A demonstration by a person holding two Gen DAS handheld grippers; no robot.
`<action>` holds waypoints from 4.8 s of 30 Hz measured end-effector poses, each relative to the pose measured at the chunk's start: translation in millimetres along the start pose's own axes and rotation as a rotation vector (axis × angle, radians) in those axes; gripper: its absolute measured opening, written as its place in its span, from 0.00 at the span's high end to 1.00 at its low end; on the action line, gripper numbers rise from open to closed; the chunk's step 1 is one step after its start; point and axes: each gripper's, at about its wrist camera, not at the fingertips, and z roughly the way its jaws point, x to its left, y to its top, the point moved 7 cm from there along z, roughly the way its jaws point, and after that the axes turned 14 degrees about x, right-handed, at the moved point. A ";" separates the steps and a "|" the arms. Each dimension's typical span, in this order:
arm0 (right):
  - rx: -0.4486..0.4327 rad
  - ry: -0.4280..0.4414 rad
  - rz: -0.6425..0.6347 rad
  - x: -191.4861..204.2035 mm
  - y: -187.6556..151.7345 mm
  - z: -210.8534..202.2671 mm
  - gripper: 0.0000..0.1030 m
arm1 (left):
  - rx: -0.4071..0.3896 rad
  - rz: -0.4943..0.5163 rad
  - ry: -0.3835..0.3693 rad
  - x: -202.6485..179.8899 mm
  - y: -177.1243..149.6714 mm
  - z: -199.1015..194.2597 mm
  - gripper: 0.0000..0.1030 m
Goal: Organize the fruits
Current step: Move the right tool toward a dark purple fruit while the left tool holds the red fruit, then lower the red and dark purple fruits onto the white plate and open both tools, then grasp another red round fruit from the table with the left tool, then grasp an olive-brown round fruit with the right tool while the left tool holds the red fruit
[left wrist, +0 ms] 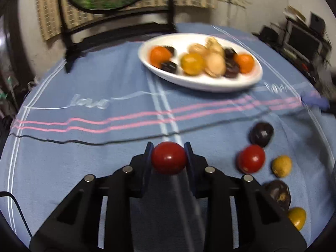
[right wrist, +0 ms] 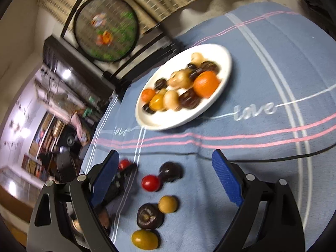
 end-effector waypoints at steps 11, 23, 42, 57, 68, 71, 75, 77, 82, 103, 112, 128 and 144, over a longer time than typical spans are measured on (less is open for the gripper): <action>0.156 -0.072 -0.110 12.8 -20.5 51.9 0.51 | -0.010 -0.079 -0.011 18.4 5.2 -5.6 0.71; 0.169 -0.178 -0.136 12.1 -17.8 71.5 0.51 | 0.010 -0.063 -0.009 14.0 1.8 0.4 0.71; -0.025 -0.133 -0.065 4.3 9.4 7.7 0.67 | -0.020 -0.059 0.011 5.5 32.5 -14.6 0.71; -0.122 -0.164 -0.015 -13.7 135.6 24.1 0.67 | -0.036 0.054 -0.041 -59.2 118.2 29.9 0.71; -0.123 -0.297 -0.019 -45.8 166.0 62.3 0.65 | -0.093 0.027 0.002 -45.0 135.3 44.9 0.42; -0.101 -0.309 -0.027 -48.3 165.6 63.8 0.60 | -0.093 0.035 0.017 -44.7 135.9 42.4 0.34; -0.164 -0.262 -0.029 -40.1 163.9 46.6 0.32 | -0.123 0.034 0.042 -42.9 134.4 31.5 0.19; -0.179 -0.243 -0.039 -32.6 163.2 36.4 0.32 | -0.131 0.029 0.037 -40.8 134.5 24.7 0.19; -0.208 -0.172 -0.035 -7.4 154.2 10.6 0.30 | -0.127 0.013 0.029 -32.9 120.5 7.8 0.19; -0.162 0.045 0.107 -20.9 3.2 -49.3 0.09 | -0.092 0.185 0.070 -70.4 -1.3 -17.3 0.10; -0.148 0.026 0.093 -16.0 2.6 -47.7 0.09 | -0.050 0.237 -0.016 -78.8 -8.0 -10.0 0.12; -0.132 -0.004 0.076 -17.1 2.2 -40.6 0.09 | 0.036 0.234 -0.133 -86.6 -10.6 7.3 0.69; 0.198 -0.036 -0.181 26.7 -57.5 28.9 0.55 | 0.019 -0.046 -0.033 1.0 11.9 8.1 0.69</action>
